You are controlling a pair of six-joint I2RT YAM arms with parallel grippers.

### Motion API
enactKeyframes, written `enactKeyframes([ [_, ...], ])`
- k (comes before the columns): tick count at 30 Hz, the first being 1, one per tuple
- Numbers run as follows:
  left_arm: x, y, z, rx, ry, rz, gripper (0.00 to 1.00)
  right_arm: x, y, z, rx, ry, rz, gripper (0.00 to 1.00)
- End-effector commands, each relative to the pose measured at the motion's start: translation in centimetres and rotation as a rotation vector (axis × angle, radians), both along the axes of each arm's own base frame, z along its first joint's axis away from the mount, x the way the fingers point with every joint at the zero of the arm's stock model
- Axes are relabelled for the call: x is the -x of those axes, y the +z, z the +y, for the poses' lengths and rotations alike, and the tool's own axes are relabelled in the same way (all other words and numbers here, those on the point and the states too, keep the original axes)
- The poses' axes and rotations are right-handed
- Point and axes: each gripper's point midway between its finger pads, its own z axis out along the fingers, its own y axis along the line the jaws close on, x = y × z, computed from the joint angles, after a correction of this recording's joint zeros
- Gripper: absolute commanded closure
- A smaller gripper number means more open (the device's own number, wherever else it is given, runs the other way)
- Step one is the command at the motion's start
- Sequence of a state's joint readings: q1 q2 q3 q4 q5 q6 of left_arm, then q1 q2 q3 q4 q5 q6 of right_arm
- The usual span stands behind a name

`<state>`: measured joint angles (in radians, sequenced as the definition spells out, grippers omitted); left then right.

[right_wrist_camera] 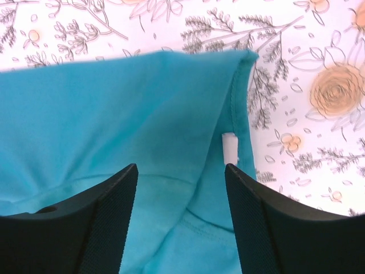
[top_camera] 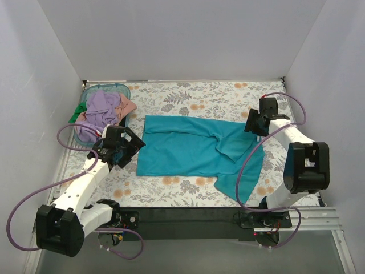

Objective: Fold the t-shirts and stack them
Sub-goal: Fold the tshirt

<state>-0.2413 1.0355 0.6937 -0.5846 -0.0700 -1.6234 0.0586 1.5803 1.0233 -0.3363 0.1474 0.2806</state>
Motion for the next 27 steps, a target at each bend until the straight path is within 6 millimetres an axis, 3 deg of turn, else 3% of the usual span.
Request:
enactKeyframes([
  [1,-0.3,0.0,0.0,-0.008,-0.012,-0.016,0.02,-3.4,1.2,0.1,-0.038,0.021,-0.058,0.32],
  [5,-0.3,0.3,0.0,-0.009,-0.009,-0.028,0.02,-4.2,-0.2,-0.9,-0.031,-0.005,-0.026,0.34],
  [12,-0.4,0.5,0.3,-0.015,0.005,-0.039,0.02,-5.5,-1.8,-0.6,-0.043,0.009,-0.004,0.45],
  [13,-0.4,0.5,0.3,-0.016,0.005,-0.039,0.02,-5.8,-2.0,-0.7,-0.042,0.008,-0.004,0.57],
  [17,-0.4,0.4,0.4,-0.022,0.008,-0.036,0.02,-6.3,-1.8,-1.3,-0.008,-0.008,-0.012,0.85],
  [18,-0.4,0.4,0.4,-0.022,0.008,-0.034,0.02,-6.3,-1.8,-2.9,0.003,-0.047,-0.012,0.9],
  [19,-0.4,0.4,0.4,-0.023,0.008,-0.035,0.02,-6.4,-1.7,-3.2,0.013,-0.05,-0.015,0.98],
  [27,-0.4,0.0,0.6,-0.03,0.014,-0.019,0.02,-8.3,-0.4,-4.8,0.049,-0.026,-0.041,0.99],
])
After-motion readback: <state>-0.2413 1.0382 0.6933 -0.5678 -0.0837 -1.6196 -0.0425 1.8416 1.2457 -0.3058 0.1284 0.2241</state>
